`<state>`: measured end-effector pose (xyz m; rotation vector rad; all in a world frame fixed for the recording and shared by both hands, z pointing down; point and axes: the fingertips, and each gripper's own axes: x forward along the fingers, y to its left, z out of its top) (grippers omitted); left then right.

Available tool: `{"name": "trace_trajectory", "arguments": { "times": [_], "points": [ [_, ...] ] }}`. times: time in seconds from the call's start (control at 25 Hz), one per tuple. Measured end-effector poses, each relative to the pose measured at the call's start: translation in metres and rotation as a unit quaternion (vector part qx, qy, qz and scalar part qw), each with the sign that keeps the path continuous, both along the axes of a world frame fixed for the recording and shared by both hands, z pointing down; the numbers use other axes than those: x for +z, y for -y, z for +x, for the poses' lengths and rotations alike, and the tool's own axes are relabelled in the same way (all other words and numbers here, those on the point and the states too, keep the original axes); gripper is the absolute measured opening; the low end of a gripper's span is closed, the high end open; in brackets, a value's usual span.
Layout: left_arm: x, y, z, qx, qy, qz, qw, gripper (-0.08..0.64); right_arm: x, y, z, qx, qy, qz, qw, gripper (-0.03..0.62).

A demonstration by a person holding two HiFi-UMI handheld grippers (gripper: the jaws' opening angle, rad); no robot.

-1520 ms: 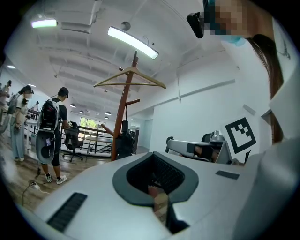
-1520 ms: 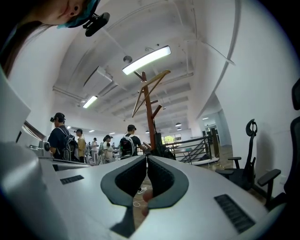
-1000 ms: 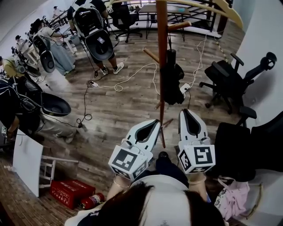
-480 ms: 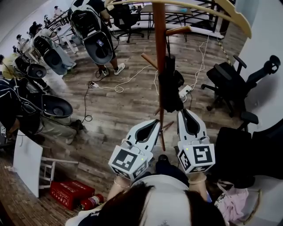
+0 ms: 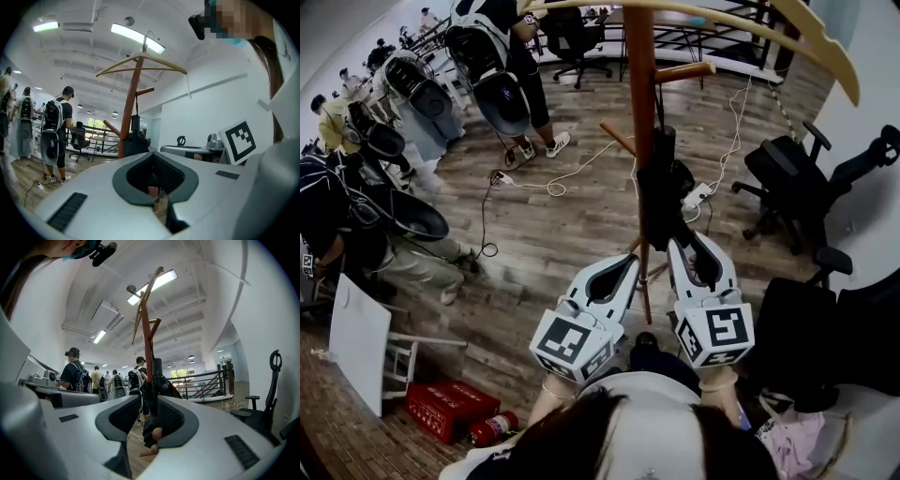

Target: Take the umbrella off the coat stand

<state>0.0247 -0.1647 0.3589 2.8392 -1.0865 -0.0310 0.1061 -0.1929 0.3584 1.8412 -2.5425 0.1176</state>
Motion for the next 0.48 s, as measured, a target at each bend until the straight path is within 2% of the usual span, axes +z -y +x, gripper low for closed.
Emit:
{"name": "trace_trajectory", "arguments": {
  "times": [0.48],
  "points": [
    [0.005, 0.026, 0.001, -0.015, 0.002, -0.006, 0.9999, 0.009, 0.014, 0.031, 0.004, -0.012, -0.003, -0.027, 1.0, 0.187]
  ]
}}
